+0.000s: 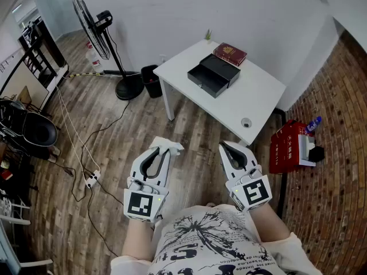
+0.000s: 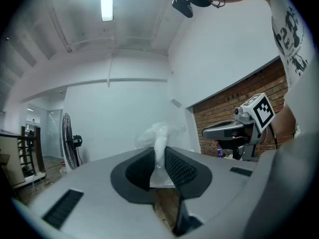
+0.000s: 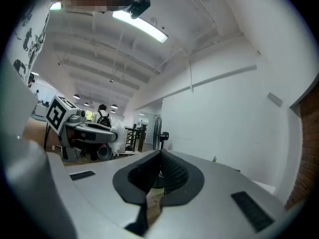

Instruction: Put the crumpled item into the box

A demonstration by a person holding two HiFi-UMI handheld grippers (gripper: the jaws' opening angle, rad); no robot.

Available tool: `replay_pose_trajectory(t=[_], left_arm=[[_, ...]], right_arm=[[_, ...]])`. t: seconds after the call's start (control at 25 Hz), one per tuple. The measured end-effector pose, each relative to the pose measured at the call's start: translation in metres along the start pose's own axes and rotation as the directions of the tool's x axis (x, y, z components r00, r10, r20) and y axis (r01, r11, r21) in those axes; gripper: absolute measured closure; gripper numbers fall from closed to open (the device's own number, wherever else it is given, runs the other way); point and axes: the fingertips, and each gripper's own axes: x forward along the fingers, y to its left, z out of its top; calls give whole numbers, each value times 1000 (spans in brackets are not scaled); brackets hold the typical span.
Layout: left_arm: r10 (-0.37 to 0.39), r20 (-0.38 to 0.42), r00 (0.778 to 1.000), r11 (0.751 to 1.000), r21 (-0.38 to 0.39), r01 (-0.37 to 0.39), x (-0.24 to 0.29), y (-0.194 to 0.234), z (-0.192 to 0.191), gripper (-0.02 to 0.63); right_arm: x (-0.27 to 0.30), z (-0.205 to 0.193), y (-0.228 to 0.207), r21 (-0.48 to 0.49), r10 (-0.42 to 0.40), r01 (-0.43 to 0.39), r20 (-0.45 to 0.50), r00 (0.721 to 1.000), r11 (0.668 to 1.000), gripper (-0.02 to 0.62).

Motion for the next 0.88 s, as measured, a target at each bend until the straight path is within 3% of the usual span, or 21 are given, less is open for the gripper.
replay_pose_trajectory(t=[0.6, 0.88], left_arm=[[-17, -1, 1000, 1000, -13, 17, -15, 24, -12, 529], [2, -19, 1000, 1000, -14, -2, 6, 44, -22, 529]], right_arm=[[19, -13, 21, 39, -33, 34, -25, 999, 999, 581], [55, -33, 5, 80, -31, 36, -55, 998, 996, 581]])
